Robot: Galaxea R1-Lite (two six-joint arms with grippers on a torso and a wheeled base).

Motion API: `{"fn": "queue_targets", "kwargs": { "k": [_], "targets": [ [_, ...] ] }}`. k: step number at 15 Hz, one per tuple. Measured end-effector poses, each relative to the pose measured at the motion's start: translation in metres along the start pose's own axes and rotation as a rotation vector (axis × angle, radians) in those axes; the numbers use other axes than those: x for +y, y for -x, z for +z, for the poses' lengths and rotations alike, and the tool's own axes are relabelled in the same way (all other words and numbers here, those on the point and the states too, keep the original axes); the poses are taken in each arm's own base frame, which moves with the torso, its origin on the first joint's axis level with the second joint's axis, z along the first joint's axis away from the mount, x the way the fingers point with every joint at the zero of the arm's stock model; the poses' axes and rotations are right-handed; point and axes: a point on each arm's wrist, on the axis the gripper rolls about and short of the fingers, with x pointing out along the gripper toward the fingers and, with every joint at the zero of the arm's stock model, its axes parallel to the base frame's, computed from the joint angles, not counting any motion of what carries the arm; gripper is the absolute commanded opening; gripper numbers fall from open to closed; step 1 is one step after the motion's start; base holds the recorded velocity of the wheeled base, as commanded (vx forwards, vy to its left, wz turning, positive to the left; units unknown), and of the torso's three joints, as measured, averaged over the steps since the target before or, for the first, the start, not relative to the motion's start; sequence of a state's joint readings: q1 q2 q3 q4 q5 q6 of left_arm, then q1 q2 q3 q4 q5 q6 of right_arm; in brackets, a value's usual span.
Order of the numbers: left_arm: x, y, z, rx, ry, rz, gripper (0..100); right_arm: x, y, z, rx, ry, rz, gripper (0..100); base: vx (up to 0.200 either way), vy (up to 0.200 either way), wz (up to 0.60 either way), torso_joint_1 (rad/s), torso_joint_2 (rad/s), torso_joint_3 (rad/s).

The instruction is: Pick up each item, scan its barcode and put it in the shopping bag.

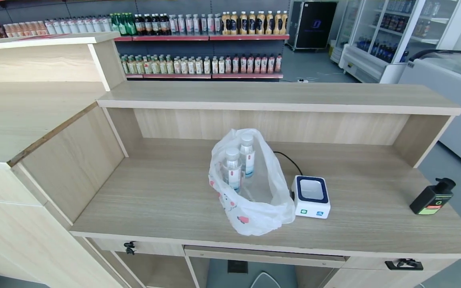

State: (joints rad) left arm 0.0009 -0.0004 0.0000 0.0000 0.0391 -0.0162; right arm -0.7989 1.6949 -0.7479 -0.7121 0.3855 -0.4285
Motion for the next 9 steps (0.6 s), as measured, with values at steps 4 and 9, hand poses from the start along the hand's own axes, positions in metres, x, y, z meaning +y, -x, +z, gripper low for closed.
{"fn": "queue_targets", "kwargs": {
  "k": [4,9],
  "targets": [
    [0.0,0.0,0.0,0.0,0.0,0.0,100,-0.017,-0.023,-0.029,0.072,0.061,0.036,100,0.0,0.0,0.0,0.0,0.0,0.0],
    [0.0,0.0,0.0,0.0,0.0,0.001,100,-0.03,-0.019,-0.068,0.145,0.013,0.075,100,0.0,0.0,0.0,0.0,0.0,0.0]
  ]
}}
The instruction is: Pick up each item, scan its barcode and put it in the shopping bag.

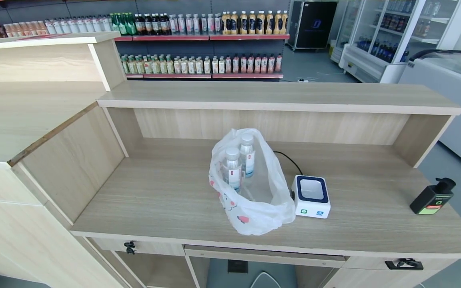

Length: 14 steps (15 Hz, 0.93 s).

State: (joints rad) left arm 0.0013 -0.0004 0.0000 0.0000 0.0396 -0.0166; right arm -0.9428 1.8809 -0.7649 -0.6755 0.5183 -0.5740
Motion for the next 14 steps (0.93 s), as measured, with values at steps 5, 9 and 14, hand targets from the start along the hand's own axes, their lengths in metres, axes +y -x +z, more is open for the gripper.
{"fn": "queue_targets", "kwargs": {
  "k": [5,9,14],
  "targets": [
    [0.0,0.0,0.0,0.0,0.0,0.0,100,0.006,-0.04,-0.008,-0.064,-0.009,0.186,100,0.0,0.0,0.0,0.0,0.0,0.0],
    [0.0,0.0,0.0,0.0,0.0,0.0,100,0.018,-0.063,-0.017,-0.091,-0.036,0.321,100,0.0,0.0,0.0,0.0,0.0,0.0],
    [0.0,0.0,0.0,0.0,0.0,0.0,100,0.029,-0.091,-0.007,-0.116,-0.07,0.384,100,0.0,0.0,0.0,0.0,0.0,0.0]
  ]
}}
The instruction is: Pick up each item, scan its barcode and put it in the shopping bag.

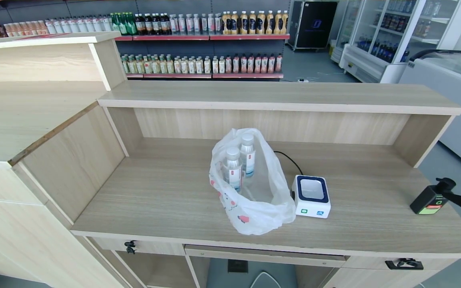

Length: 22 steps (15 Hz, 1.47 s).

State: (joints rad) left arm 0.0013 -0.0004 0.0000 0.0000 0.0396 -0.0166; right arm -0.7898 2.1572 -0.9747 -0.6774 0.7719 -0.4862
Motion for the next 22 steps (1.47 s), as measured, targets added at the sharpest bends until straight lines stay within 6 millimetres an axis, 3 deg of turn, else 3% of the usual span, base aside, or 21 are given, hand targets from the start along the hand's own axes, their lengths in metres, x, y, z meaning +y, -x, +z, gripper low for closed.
{"fn": "queue_targets", "kwargs": {
  "k": [12,22],
  "targets": [
    [0.0,0.0,0.0,0.0,0.0,-0.001,100,0.033,-0.062,-0.012,0.015,0.008,0.173,100,0.0,0.0,0.0,0.0,0.0,0.0],
    [0.0,0.0,0.0,0.0,0.0,0.0,100,0.036,-0.072,-0.02,0.012,0.015,0.187,100,0.0,0.0,0.0,0.0,0.0,0.0]
  ]
}}
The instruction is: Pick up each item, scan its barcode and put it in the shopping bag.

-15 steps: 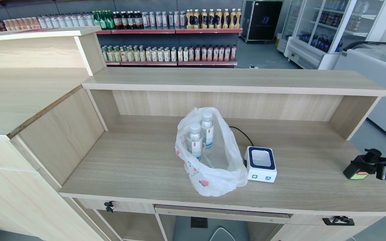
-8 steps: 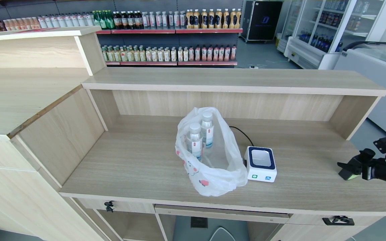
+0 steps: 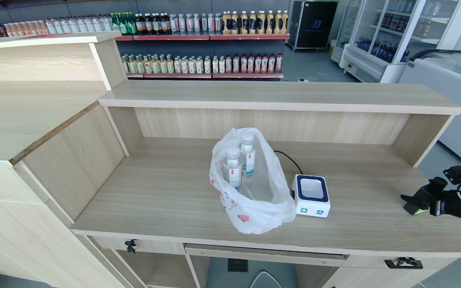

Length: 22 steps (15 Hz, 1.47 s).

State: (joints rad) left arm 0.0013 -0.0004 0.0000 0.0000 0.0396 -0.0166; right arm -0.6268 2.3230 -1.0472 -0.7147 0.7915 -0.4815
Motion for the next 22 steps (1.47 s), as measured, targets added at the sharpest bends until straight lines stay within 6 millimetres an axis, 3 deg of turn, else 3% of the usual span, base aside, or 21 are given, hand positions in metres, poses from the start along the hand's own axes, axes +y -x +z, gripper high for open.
{"fn": "queue_targets", "kwargs": {
  "k": [2,3,11,14,17,19,22],
  "targets": [
    [0.0,0.0,0.0,0.0,0.0,0.0,100,0.001,-0.002,0.001,0.0,0.002,0.004,100,0.0,0.0,0.0,0.0,0.0,0.0],
    [0.0,0.0,0.0,0.0,0.0,0.0,100,0.002,-0.003,0.001,-0.002,0.005,0.007,0,0.0,0.0,0.0,0.0,0.0,0.0],
    [0.0,0.0,0.0,0.0,0.0,0.0,100,0.01,-0.007,0.005,-0.026,0.045,0.012,0,0.0,0.0,0.0,0.0,0.0,0.0],
    [0.0,0.0,0.0,0.0,0.0,0.0,100,0.022,0.005,0.036,-0.094,0.123,0.002,0,0.0,0.0,0.0,0.0,0.0,0.0],
    [0.0,0.0,0.0,0.0,0.0,-0.001,100,0.057,0.035,0.094,-0.272,0.313,0.024,0,0.0,0.0,0.0,0.0,0.0,0.0],
    [0.0,0.0,0.0,0.0,0.0,0.0,100,0.103,0.061,0.141,-0.521,0.577,0.091,0,0.0,0.0,0.0,0.0,0.0,0.0],
    [0.0,0.0,0.0,0.0,0.0,0.0,100,0.18,0.083,0.182,-0.817,0.834,0.279,0,0.0,0.0,0.0,0.0,0.0,0.0]
  ]
}}
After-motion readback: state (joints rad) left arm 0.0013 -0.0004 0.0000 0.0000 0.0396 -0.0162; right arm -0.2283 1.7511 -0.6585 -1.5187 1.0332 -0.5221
